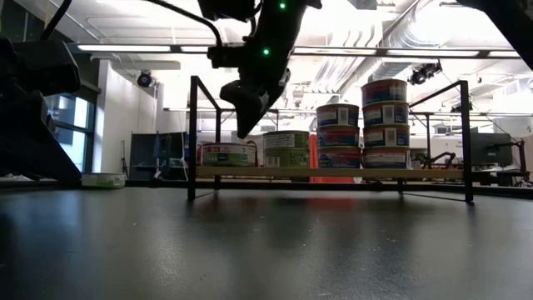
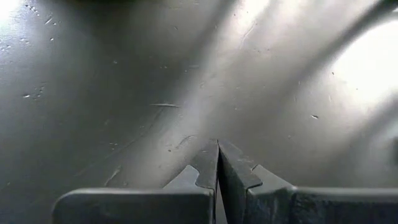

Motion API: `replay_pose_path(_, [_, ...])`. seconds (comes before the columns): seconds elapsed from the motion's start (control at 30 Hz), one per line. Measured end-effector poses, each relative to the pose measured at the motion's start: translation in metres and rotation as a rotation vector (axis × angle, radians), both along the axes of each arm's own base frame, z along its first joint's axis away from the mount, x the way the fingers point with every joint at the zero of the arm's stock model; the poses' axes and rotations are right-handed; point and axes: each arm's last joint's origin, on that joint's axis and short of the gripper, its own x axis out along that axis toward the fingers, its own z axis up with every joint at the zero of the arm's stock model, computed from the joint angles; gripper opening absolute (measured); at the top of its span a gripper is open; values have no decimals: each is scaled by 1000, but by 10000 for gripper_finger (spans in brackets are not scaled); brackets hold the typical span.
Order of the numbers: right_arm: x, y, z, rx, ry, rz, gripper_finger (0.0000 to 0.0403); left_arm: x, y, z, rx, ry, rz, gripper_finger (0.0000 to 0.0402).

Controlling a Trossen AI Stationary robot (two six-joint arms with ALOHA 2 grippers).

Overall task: Stack canned seafood by type on shelf
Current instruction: Put the green tuna can on the shelf

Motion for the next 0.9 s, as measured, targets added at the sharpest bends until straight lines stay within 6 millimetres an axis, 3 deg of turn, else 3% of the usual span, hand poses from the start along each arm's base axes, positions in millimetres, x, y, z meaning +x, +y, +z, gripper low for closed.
replay_pose_path(0.13, [-6,-1,14,21,-34,-37,269,3,-3,3,-43,-42,0,0])
replay_pose_path(0.37, [-35,12,61,124,-88,-35,269,17,-9,22,-110,-199,-76,0])
replay_pose_path(0.47, [-52,19,80,152,-89,-54,268,33,0,34,-136,-209,-64,0])
replay_pose_path(0.57, [-73,27,94,146,-110,-90,268,58,15,46,-123,-113,-90,0])
replay_pose_path(0.77, [-132,52,109,144,-244,-225,268,108,41,91,159,93,-126,0])
replay_pose_path(0.9, [-178,69,101,225,-364,-329,268,132,41,115,432,193,-176,0])
